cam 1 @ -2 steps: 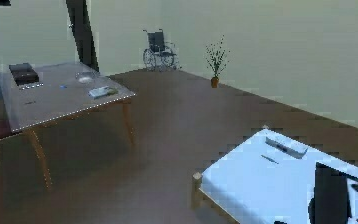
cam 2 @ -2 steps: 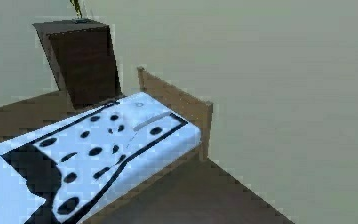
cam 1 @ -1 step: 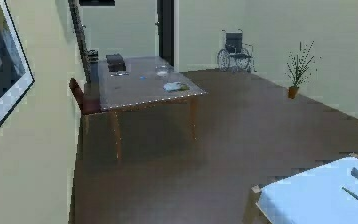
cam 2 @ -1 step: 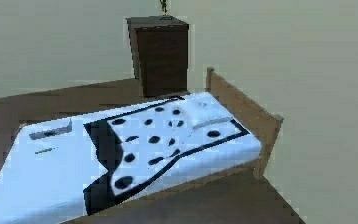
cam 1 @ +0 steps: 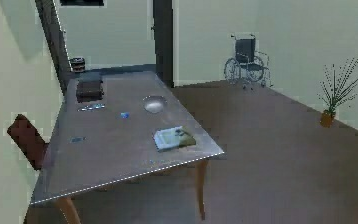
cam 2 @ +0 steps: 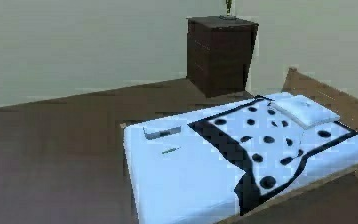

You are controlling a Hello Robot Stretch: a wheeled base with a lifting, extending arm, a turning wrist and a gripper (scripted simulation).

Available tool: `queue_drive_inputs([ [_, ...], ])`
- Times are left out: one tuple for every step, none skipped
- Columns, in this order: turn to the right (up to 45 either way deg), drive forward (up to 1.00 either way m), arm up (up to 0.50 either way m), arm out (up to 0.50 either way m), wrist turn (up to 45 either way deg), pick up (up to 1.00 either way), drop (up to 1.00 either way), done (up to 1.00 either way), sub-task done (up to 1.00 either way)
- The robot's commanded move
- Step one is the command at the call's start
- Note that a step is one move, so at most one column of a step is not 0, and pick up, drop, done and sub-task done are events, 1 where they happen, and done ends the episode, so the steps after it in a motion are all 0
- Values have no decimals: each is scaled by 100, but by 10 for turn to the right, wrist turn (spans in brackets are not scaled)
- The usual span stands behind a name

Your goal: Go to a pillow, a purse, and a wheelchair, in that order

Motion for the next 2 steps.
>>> queue_drive_inputs([
  [90, 0, 0, 0, 0, 0, 0, 0, 0],
  [0, 50, 0, 0, 0, 0, 0, 0, 0],
])
